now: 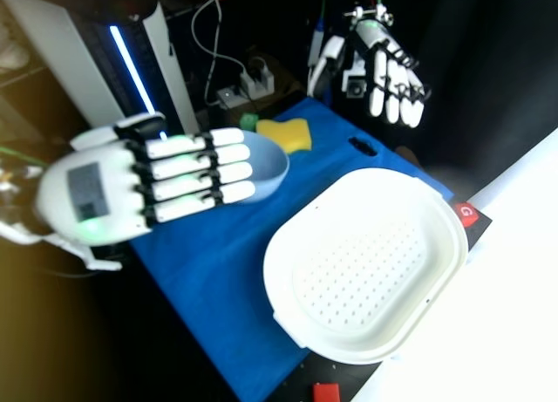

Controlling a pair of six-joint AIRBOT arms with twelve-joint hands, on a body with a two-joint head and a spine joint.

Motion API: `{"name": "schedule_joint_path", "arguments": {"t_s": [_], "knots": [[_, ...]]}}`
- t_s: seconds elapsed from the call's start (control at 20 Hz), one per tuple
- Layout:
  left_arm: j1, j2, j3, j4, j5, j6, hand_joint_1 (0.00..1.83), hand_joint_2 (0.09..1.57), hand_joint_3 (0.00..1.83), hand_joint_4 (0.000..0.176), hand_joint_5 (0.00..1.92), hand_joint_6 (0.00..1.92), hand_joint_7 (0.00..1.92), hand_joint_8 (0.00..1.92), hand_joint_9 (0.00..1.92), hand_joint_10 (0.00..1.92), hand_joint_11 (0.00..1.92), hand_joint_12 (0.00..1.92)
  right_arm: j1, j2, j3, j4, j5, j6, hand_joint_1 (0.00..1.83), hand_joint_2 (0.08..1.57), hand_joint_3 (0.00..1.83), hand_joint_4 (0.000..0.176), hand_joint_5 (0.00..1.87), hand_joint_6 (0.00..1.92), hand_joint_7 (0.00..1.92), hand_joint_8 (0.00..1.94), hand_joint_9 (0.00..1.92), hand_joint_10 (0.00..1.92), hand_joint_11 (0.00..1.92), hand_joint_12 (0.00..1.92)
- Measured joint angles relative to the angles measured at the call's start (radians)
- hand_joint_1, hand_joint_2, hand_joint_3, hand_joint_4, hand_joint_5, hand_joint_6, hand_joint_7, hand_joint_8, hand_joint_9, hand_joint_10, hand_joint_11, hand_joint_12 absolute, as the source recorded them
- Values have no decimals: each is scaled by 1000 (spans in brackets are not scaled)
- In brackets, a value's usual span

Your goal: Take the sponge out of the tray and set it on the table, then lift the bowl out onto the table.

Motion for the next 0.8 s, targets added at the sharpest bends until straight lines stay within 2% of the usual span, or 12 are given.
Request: {"name": "schedule_joint_path", "arguments": {"t_s": [0.05,0.1,0.15,0.2,0.25,0.45,0.5,0.55,0.6,0.65,0.7,0.8], "knots": [[14,8,-14,-11,-29,0,668,938,3,44,393,4,283,4,183,2,0,611,-42,3,-3,40,23,0,281,1089,0,142,160,0,77,0,33,0,43,3],[29,16,-26,-15,-55,0,667,939,3,41,375,0,265,0,182,1,0,650,-74,6,-4,76,40,-1,318,1072,0,160,146,0,55,0,8,0,8,0],[58,23,-45,-20,-101,0,617,942,4,23,332,0,239,0,172,0,0,665,-118,11,-8,136,66,-2,280,1046,0,173,122,0,44,0,1,0,1,0],[81,24,-60,-25,-130,0,592,934,1,18,322,0,240,1,172,0,0,617,-143,13,-8,177,84,-3,224,1063,0,175,104,0,38,0,0,0,0,0],[106,25,-72,-31,-158,0,554,898,0,1,316,0,272,7,216,11,0,690,-158,14,-11,209,97,-3,217,1082,0,176,87,0,8,0,0,0,0,0],[219,25,-121,-119,-280,0,416,979,9,73,276,2,246,1,230,3,0,749,-181,18,-24,255,137,-6,246,1078,0,176,120,9,29,7,0,0,0,0],[240,25,-124,-156,-322,-7,364,1038,21,53,241,0,237,0,226,0,0,818,-182,11,-26,260,142,-8,242,1083,1,176,108,2,25,3,0,0,0,0],[240,25,-124,-162,-327,-9,364,1038,21,53,241,0,237,0,226,0,0,818,-187,9,-26,266,146,-8,242,1083,1,176,108,2,25,3,0,0,0,0],[240,25,-124,-169,-338,-10,299,1067,14,78,210,0,235,0,240,3,0,805,-192,8,-26,267,146,-8,254,1081,0,176,105,1,23,4,0,0,0,0],[240,25,-124,-169,-343,-12,299,1067,14,78,210,0,235,0,240,3,0,805,-192,8,-26,264,146,-8,254,1081,0,176,105,1,23,4,0,0,0,0],[240,25,-124,-164,-343,-13,271,1074,5,61,157,1,225,2,268,6,0,889,-192,8,-26,268,151,-8,290,1080,0,176,111,3,21,2,0,0,0,0],[234,24,-122,-150,-342,-24,268,1084,5,58,137,2,210,3,273,5,0,940,-192,8,-26,283,169,-8,317,1089,2,176,115,3,14,0,0,0,0,0]]}}
